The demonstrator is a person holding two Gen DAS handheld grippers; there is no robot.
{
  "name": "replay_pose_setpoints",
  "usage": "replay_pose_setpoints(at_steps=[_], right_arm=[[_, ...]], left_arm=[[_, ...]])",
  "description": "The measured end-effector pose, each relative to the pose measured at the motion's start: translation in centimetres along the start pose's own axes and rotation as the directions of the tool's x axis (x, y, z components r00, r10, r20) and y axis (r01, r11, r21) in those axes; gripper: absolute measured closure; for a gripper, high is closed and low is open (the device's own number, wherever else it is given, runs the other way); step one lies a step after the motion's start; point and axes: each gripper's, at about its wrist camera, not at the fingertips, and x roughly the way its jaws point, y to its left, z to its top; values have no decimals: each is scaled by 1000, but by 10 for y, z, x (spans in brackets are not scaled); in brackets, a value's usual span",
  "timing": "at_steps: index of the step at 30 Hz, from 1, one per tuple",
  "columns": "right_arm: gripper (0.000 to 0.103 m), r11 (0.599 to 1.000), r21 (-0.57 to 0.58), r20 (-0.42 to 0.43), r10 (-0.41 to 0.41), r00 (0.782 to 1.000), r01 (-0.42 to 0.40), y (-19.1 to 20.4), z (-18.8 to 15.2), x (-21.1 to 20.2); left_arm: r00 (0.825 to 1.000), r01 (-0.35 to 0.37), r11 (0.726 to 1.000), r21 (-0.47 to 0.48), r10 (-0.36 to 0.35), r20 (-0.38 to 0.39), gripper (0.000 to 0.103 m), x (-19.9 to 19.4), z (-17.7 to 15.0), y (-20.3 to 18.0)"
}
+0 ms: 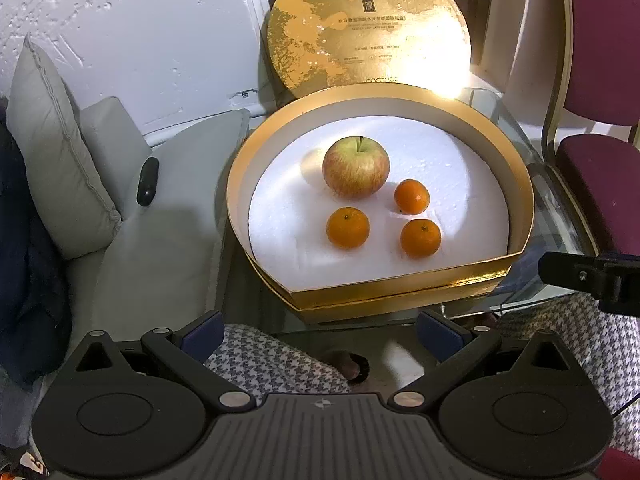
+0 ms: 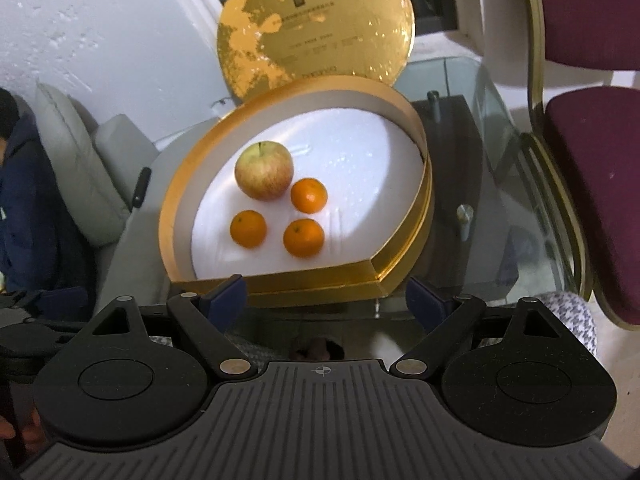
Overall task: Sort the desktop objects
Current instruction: 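Withdraw the open right gripper from the gold box, then move the left gripper to the gold lid while the right gripper approaches its rim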
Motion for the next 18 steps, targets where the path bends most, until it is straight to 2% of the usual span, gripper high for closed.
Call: replay_pose_setpoints(at_steps=[7, 18], right_arm=[[13, 1000, -23, 33, 0, 999, 1, 1, 2, -5], [13, 996, -78, 101, -39, 994, 47, 2, 17, -13]], left_arm=[[1000, -1, 1000, 7, 1, 7, 1, 2, 5, -5], [1000, 14, 1000, -2, -14, 21, 1, 9, 23, -2]])
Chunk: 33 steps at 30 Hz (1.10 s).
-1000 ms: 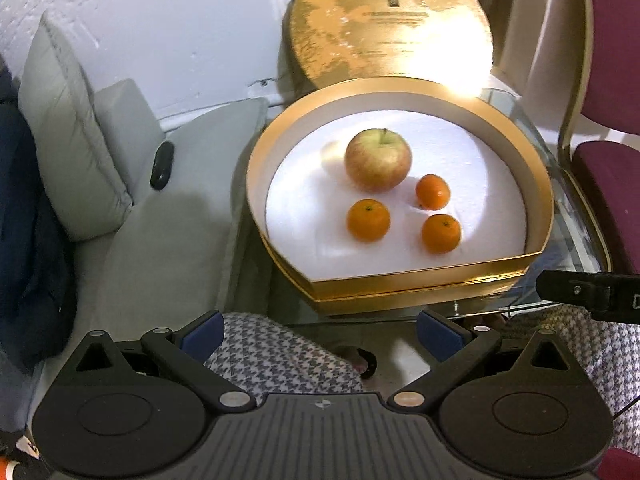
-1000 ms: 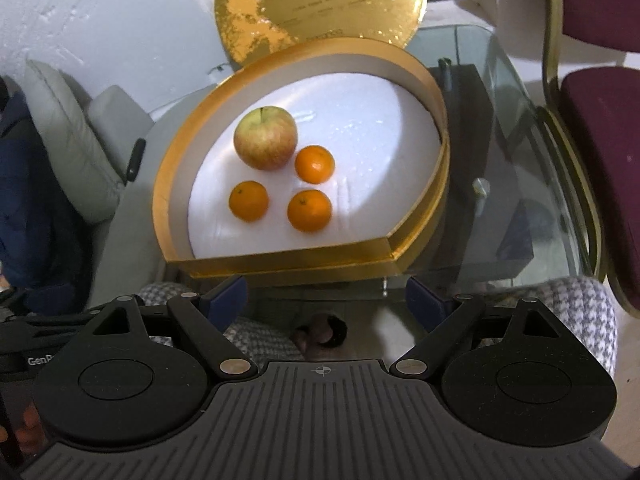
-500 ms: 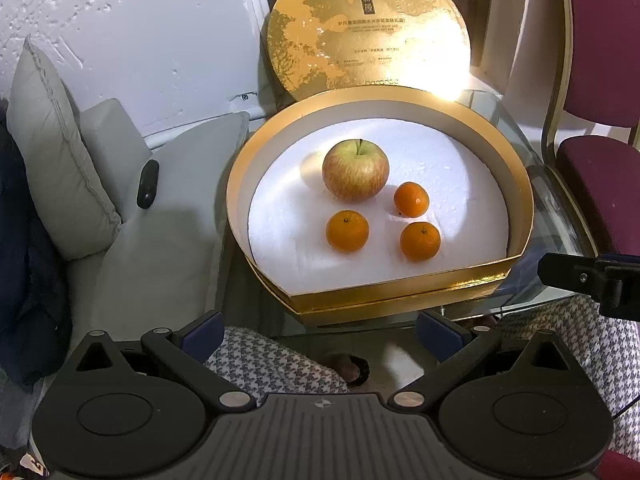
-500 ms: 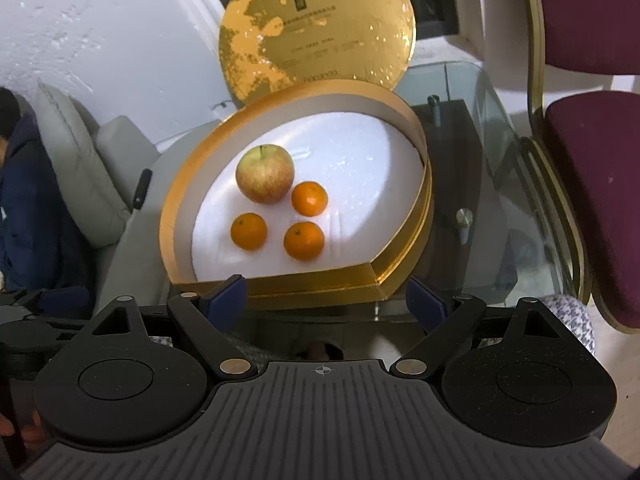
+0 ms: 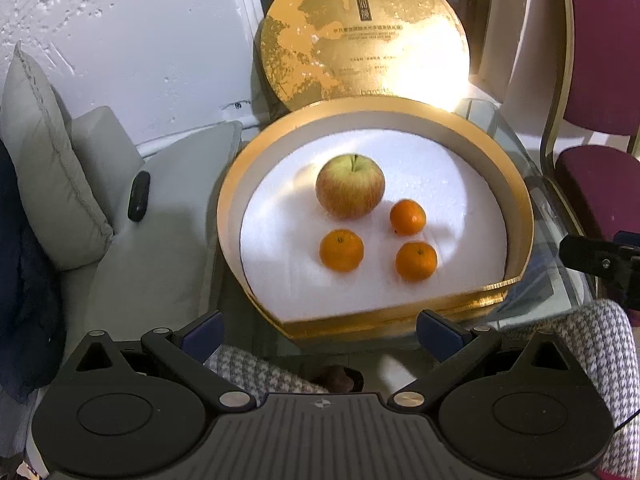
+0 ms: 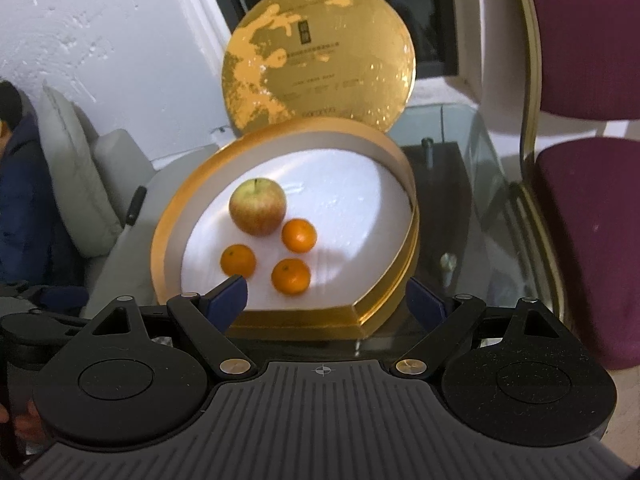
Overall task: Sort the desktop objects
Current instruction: 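Move the left gripper to the gold lid while the right gripper approaches its rim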
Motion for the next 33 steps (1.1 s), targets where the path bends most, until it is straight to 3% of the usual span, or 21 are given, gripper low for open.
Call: replay_pose_setpoints(at_steps=[10, 14, 19, 26, 29, 33], right_arm=[[13, 996, -82, 97, -21, 995, 29, -1, 54, -6], [13, 992, -115, 156, -23, 988, 41, -2, 91, -9], [13, 988, -142, 211, -26, 977, 57, -1, 135, 9], [16, 994, -108, 254, 24, 967, 3, -13, 195, 58], [16, 999, -52, 304, 19, 953, -3, -28, 220, 80], [11, 1000, 25, 424, -23, 905, 14, -53, 249, 115]], left_arm=[[999, -11, 1000, -2, 11, 48, 1, 2, 53, 32], [993, -75, 997, 11, 74, 96, 1, 7, 81, 48], [983, -128, 992, 18, 125, 137, 1, 30, 115, 59], [976, -185, 981, -58, 191, 106, 1, 85, 179, 83], [975, -157, 980, -121, 173, 138, 1, 109, 208, 96], [979, -85, 976, -199, 119, 167, 1, 154, 243, 114]])
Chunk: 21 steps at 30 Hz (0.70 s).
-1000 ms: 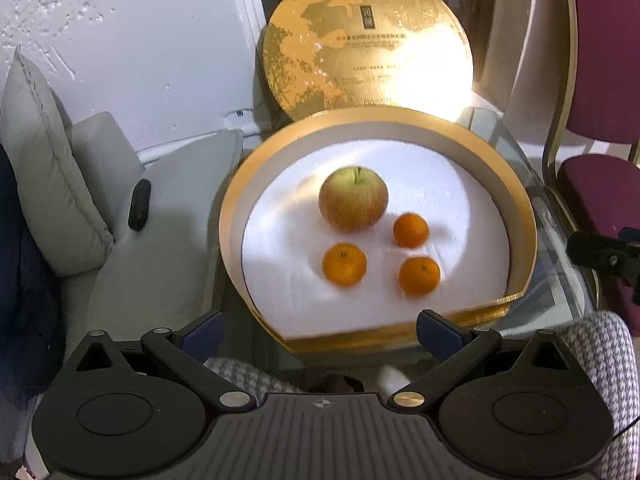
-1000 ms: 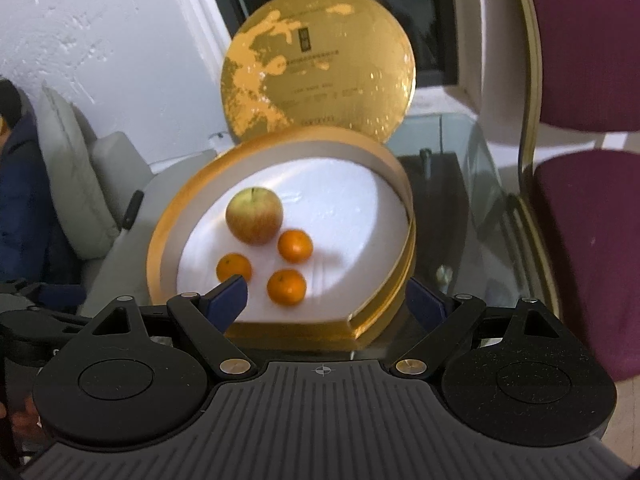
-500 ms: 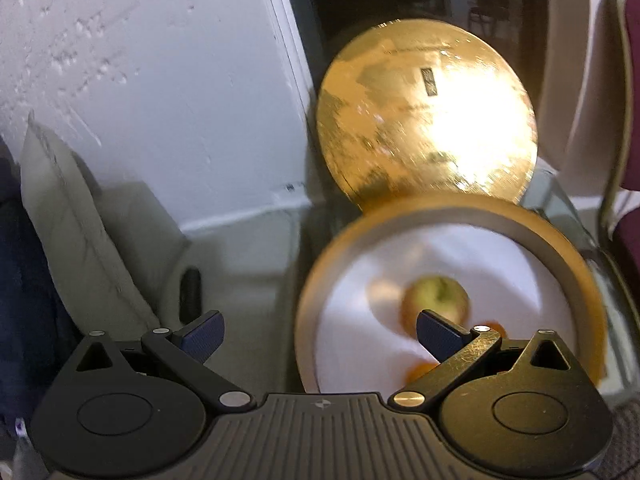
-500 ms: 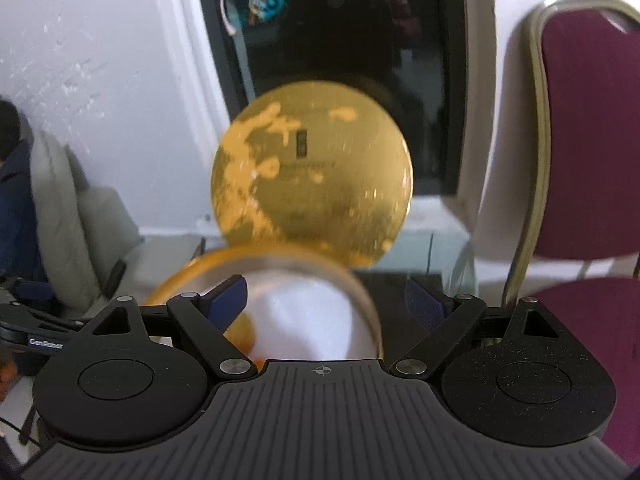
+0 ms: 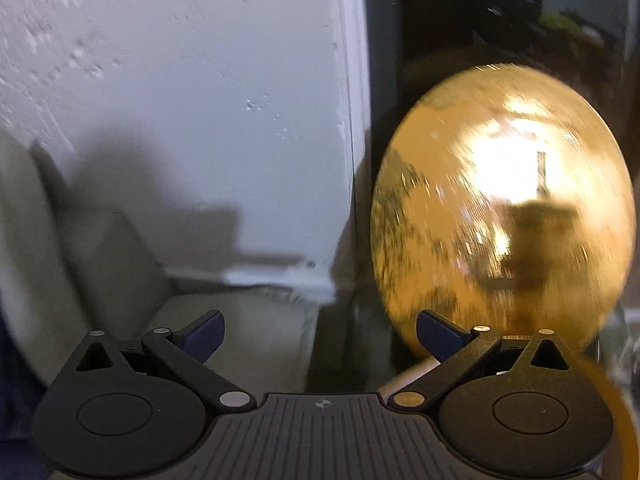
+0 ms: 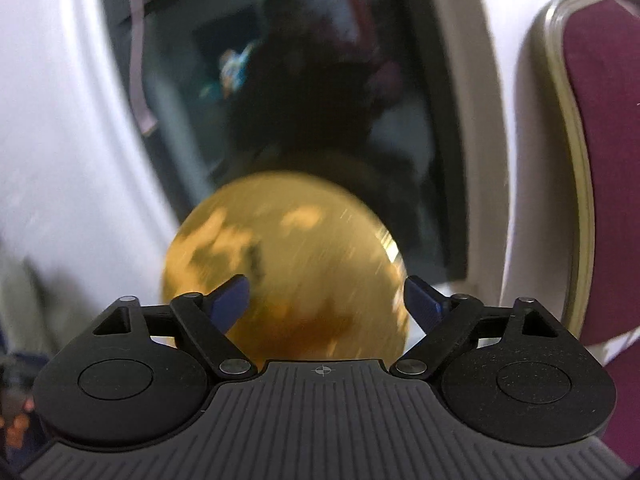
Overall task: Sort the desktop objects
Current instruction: 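Move the left gripper to the gold lid while the right gripper approaches its rim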
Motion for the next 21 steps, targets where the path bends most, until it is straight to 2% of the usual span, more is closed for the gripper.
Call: replay_pose_setpoints(at_steps=[3, 8, 11, 14, 17, 21], right_arm=[[5, 1000, -25, 56, -15, 998, 16, -15, 2, 40], [4, 999, -26, 5, -23, 1000, 24, -37, -5, 108], [5, 999, -29, -23, 15, 1000, -16, -46, -11, 136], [6, 999, -22, -29, 41, 999, -41, -54, -19, 150], [5, 998, -14, -26, 66, 997, -67, -59, -27, 166], [2, 996, -42, -3, 79, 997, -79, -58, -34, 181]], left_arm=[[997, 68, 997, -44, -67, 25, 1, 34, 11, -1], [987, 164, 982, -94, -162, 22, 4, 85, 13, -5], [968, 250, 960, -123, -245, 51, 4, 105, 7, -3], [951, 304, 940, -156, -289, 109, 2, 114, 0, -3], [938, 331, 933, -144, -309, 157, 1, 120, -3, -6], [908, 392, 914, -101, -367, 203, 1, 120, -6, -13]])
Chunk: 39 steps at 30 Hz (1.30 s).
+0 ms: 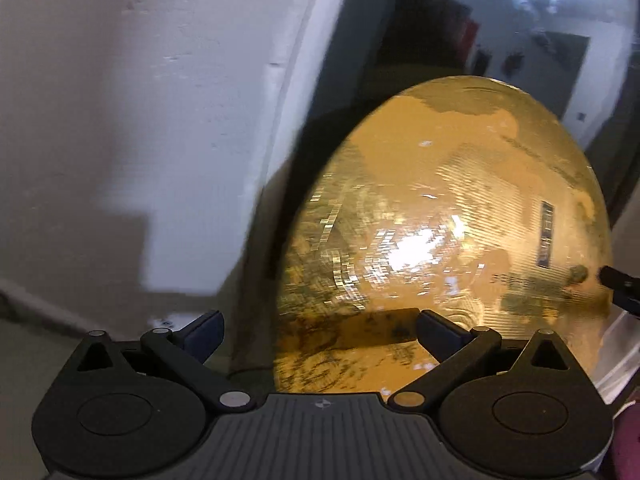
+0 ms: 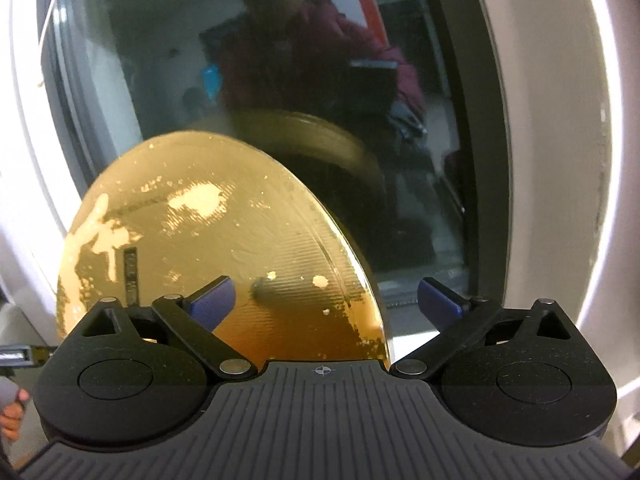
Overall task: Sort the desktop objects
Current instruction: 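Move the left gripper to the gold lid while the right gripper approaches its rim, then grasp the gold lid rim with both grippers and lift it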
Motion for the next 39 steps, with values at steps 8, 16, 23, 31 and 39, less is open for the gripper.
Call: replay_pose_setpoints(at_steps=[8, 16, 23, 31, 39], right_arm=[[0, 998, -14, 22, 53, 998, -53, 7, -16, 20], [3, 1000, 1, 24, 2, 1000, -2, 21, -9, 5], [4, 999, -32, 168, -4, 986, 9, 43, 19, -65], [5, 987, -136, 298, -37, 954, 80, 82, 51, -160], [8, 979, -151, 270, -92, 958, 137, 98, 58, -260]], left_arm=[[999, 40, 999, 20, -40, 17, 0, 2, 2, -21], [997, 20, 997, 75, -26, 77, 2, -35, 15, -47], [977, 59, 992, 114, -81, 198, 2, -108, 42, -81], [956, 113, 990, 84, -131, 264, 2, -203, 54, -115], [969, 185, 982, 31, -187, 162, 1, -233, 29, -132]])
